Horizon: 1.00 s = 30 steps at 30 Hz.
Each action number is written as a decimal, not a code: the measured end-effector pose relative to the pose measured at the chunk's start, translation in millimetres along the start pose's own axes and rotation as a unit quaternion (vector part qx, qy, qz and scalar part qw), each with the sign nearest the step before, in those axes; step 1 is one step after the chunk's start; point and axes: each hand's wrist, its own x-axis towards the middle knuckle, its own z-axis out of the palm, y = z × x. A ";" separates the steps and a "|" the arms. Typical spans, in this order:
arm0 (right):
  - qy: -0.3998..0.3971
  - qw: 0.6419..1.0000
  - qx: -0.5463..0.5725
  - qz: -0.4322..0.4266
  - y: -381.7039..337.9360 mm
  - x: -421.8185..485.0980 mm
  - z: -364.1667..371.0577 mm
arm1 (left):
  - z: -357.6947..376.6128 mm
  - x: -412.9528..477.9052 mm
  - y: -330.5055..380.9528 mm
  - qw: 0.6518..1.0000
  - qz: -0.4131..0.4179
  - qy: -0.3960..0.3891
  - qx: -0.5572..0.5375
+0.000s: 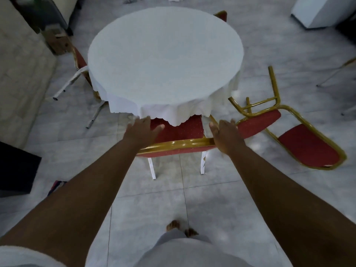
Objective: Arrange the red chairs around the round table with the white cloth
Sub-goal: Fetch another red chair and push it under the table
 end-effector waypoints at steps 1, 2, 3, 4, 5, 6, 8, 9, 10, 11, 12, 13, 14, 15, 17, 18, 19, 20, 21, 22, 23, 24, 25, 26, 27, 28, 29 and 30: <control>0.011 1.000 -0.006 -0.001 2.8 -3.6 -9.7 | -8.1 2.4 15.8 1.000 0.027 0.005 -0.004; 0.019 1.000 -0.010 0.001 9.3 -5.3 -17.4 | -14.2 5.3 33.2 0.998 0.055 0.002 -0.004; 0.024 1.000 -0.013 0.004 16.4 -7.0 -25.3 | -18.0 7.5 50.5 0.997 0.083 -0.001 0.002; 0.033 0.999 -0.013 0.012 26.7 -9.6 -34.4 | -19.0 11.1 70.1 0.993 0.114 -0.010 0.012; 0.044 0.999 -0.015 0.020 37.8 -13.4 -43.4 | -17.9 15.6 89.2 0.989 0.144 -0.017 0.021; 0.056 0.998 -0.020 0.024 50.2 -17.4 -51.0 | -15.3 19.7 107.4 0.985 0.171 -0.017 0.025; 0.078 0.995 -0.033 0.055 81.0 -32.7 -70.4 | -5.3 27.8 152.1 0.971 0.233 -0.020 0.038; 0.087 0.993 -0.041 0.070 98.5 -40.7 -78.3 | -0.6 27.3 175.9 0.965 0.258 -0.023 0.044; 0.096 0.990 -0.047 0.087 115.2 -50.1 -87.7 | 4.4 26.1 200.4 0.958 0.280 -0.027 0.051; 0.104 0.988 -0.052 0.105 133.1 -59.3 -96.1 | 9.4 22.0 225.6 0.950 0.302 -0.034 0.066; 0.109 0.985 -0.051 0.123 153.6 -66.7 -101.3 | 12.9 14.8 250.5 0.944 0.317 -0.043 0.079; 0.112 0.982 -0.045 0.145 174.5 -75.0 -106.8 | 18.5 9.4 275.1 0.938 0.332 -0.045 0.084; 0.117 0.978 -0.037 0.167 195.1 -83.5 -113.0 | 24.3 6.2 299.7 0.932 0.348 -0.048 0.088; 0.131 0.974 -0.027 0.184 217.8 -90.7 -119.4 | 31.2 4.2 324.2 0.923 0.370 -0.047 0.096; 0.161 0.965 -0.012 0.207 266.9 -103.2 -134.2 | 46.5 3.0 377.3 0.903 0.411 -0.056 0.114; 0.169 0.961 -0.017 0.220 291.0 -108.7 -142.1 | 54.7 4.2 404.9 0.899 0.419 -0.068 0.111; 0.172 0.956 -0.015 0.236 310.1 -113.7 -149.1 | 62.2 4.1 426.8 0.897 0.422 -0.078 0.108; 0.170 0.950 0.001 0.264 340.3 -123.1 -162.3 | 71.3 -2.3 461.4 0.892 0.430 -0.081 0.113; 0.169 0.945 0.008 0.279 364.8 -132.3 -174.8 | 78.8 -8.4 492.4 0.887 0.439 -0.084 0.116; 0.167 0.947 0.004 0.274 371.2 -135.0 -177.3 | 79.7 -11.2 500.7 0.886 0.439 -0.089 0.117; 0.169 0.947 0.004 0.275 387.0 -140.1 -183.8 | 85.8 -14.7 519.0 0.879 0.454 -0.088 0.121; 0.170 0.943 0.010 0.287 410.9 -150.2 -193.5 | 94.7 -21.7 546.7 0.870 0.468 -0.090 0.130; 0.169 0.939 0.013 0.300 433.5 -159.0 -202.1 | 103.1 -27.8 571.8 0.863 0.477 -0.093 0.136; 0.172 0.936 0.010 0.308 454.6 -166.0 -211.0 | 110.2 -32.7 596.3 0.860 0.482 -0.098 0.137; 0.176 0.932 0.008 0.316 475.8 -171.9 -219.2 | 119.2 -35.6 620.8 0.856 0.490 -0.097 0.136; 0.180 0.929 0.006 0.324 496.4 -176.4 -227.5 | 127.8 -38.3 644.2 0.853 0.496 -0.095 0.135; 0.182 0.925 0.001 0.332 515.3 -180.4 -235.7 | 137.6 -39.4 665.7 0.847 0.505 -0.092 0.138; 0.180 0.923 -0.001 0.339 531.7 -184.0 -242.5 | 147.1 -39.8 684.8 0.843 0.509 -0.099 0.142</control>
